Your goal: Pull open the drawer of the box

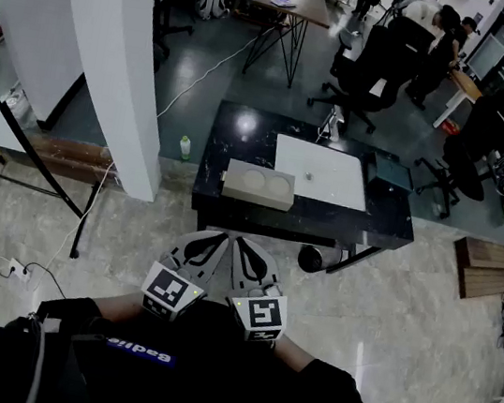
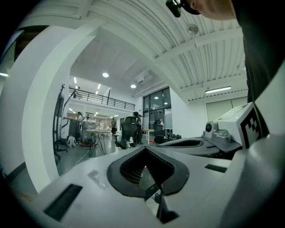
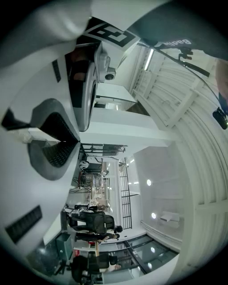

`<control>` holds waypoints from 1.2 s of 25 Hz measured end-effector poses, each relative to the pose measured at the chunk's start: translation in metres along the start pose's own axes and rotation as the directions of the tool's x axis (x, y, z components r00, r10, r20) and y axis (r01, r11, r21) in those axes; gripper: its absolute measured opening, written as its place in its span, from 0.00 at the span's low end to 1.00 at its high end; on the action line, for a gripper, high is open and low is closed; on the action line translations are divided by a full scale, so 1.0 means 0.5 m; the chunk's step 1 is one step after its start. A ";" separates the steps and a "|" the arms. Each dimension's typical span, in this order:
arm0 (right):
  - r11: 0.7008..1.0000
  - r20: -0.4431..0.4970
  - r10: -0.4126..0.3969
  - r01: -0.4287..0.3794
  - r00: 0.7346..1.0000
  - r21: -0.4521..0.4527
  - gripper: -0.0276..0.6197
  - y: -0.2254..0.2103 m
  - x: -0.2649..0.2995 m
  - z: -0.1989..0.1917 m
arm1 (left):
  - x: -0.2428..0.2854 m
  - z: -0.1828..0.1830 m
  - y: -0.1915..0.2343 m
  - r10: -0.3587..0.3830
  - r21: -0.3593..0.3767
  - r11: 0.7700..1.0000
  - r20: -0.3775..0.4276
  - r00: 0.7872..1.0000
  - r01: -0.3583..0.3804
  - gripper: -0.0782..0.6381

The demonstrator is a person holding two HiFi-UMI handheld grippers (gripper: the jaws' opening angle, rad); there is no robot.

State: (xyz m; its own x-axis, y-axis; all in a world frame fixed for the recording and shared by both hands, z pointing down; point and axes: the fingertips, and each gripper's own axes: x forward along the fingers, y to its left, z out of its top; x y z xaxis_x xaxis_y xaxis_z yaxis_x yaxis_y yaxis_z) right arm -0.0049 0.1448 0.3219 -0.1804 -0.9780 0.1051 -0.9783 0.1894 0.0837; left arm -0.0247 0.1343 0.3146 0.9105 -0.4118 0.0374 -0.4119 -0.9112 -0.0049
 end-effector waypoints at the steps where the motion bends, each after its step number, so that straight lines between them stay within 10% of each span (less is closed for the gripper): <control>1: 1.000 0.002 -0.003 0.003 1.000 -0.002 0.04 -0.003 0.000 0.000 | 0.002 0.001 -0.001 -0.001 -0.005 1.000 0.002 1.000 0.001 0.11; 16: 0.999 -0.010 0.001 0.000 1.000 0.047 0.04 -0.062 -0.009 -0.022 | 0.051 -0.010 -0.024 0.002 -0.025 1.000 -0.025 1.000 -0.003 0.11; 30: 0.978 -0.018 0.032 -0.028 0.999 0.207 0.04 -0.221 -0.042 -0.091 | 0.139 -0.081 -0.013 0.151 -0.193 0.965 -0.153 0.977 -0.179 0.11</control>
State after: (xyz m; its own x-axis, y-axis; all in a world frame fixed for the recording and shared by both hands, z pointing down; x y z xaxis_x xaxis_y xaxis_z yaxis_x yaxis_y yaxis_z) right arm 0.1116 0.1482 0.3557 -0.2100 -0.9696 0.1255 -0.9728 0.1944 -0.1258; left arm 0.0397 0.1122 0.3577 0.8215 -0.5380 0.1890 -0.5676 -0.8031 0.1813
